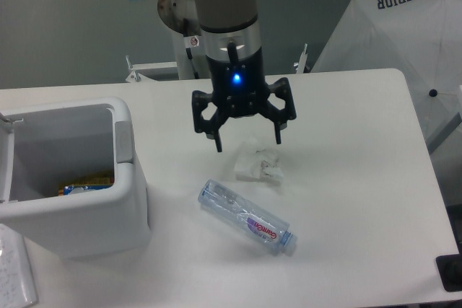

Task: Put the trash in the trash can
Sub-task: 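Move the open gripper over the crumpled white paper and descend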

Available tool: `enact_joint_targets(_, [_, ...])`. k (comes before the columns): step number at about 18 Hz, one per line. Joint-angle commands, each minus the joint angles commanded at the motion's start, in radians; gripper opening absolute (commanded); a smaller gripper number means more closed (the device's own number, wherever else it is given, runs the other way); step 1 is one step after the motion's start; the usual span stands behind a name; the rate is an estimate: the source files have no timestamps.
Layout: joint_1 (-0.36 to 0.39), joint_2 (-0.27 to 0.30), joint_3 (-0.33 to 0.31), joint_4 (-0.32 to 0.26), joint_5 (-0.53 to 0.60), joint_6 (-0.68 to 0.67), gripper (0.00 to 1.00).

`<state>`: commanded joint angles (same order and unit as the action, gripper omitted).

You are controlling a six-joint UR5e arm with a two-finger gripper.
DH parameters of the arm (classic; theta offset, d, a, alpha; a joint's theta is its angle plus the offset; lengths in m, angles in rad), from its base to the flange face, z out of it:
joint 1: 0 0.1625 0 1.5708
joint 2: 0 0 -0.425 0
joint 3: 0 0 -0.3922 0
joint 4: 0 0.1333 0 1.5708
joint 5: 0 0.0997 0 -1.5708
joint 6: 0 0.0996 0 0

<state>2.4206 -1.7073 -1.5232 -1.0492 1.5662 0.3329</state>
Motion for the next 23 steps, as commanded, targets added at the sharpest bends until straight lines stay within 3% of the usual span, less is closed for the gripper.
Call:
enact_joint_targets(8, [0.023,-0.029,0.0,0.011,0.003,-0.003,1.0])
enact_joint_targets(12, [0.029,-0.066,-0.015,0.092,0.008,-0.018,1.0])
enact_joint_targets(16, [0.031,-0.112,-0.041,0.092,0.014,-0.005,1.0])
enact_joint_targets(23, [0.083,-0.124,-0.159,0.1,0.008,0.326,1.0])
